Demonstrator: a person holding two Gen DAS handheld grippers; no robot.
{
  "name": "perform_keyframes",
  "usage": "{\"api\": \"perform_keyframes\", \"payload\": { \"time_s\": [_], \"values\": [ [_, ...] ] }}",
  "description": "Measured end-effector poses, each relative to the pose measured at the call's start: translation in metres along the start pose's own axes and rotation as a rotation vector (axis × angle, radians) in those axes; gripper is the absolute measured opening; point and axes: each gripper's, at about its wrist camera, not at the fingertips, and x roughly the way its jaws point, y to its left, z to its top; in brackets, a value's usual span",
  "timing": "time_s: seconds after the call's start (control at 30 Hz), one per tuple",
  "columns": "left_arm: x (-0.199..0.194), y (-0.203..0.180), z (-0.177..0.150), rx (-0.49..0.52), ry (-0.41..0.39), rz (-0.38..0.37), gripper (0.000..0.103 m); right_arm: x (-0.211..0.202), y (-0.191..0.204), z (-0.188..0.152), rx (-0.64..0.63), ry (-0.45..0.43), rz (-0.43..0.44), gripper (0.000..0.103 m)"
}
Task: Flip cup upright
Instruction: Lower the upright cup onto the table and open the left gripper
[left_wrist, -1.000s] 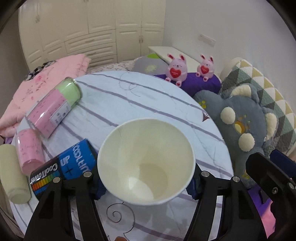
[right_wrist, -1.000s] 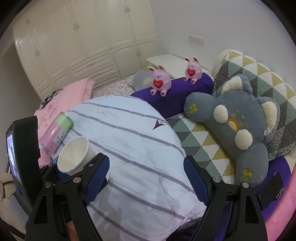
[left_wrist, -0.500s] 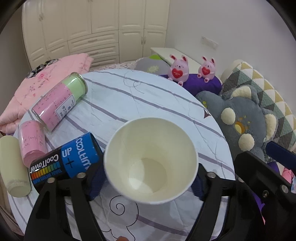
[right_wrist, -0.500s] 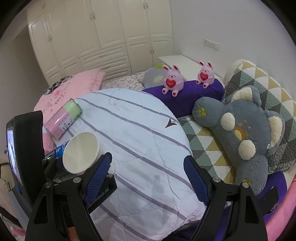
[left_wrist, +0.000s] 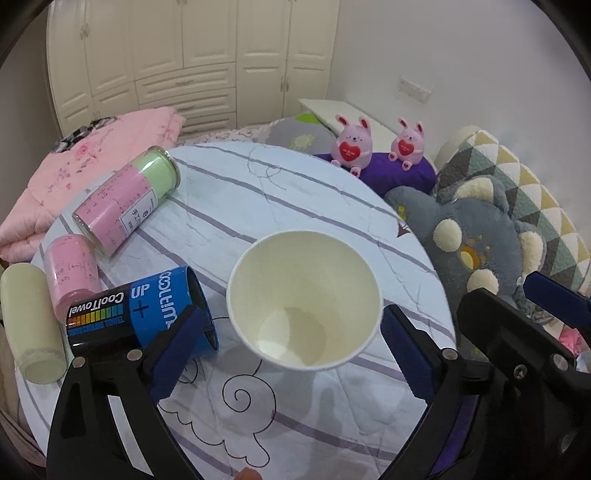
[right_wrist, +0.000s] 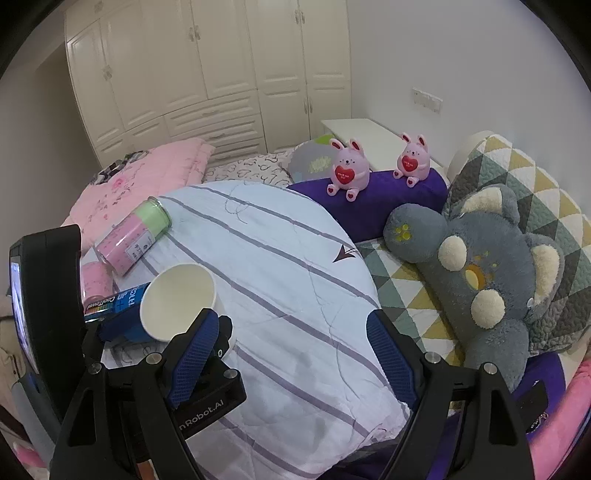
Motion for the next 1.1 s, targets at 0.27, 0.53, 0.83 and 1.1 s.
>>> {"api": "perform_keyframes", "payload": {
  "time_s": [0.27,0.53,0.83,1.1],
  "values": [
    [-0.034,0.003,-0.007,0.005,-0.028,-0.045,0.099,-0.03,0.012,0.0,-0.024,-0.038,-0.025,0.084],
    [-0.085,0.032,-0.017,0.015,-0.097,-0.024,0.101,-0.068,0.039,-0.005,-0.049,-0.091,-0.001,0.084],
    [-0.152,0.081,-0.035,0.057,-0.215,0.092,0.102,-0.103,0.081,-0.025,-0.046,-0.147,0.065,0.084],
    [-0.201,0.122,-0.048,0.058,-0.279,0.093,0.103,-0.133,0.112,-0.04,-0.025,-0.193,0.102,0.084]
  ]
}}
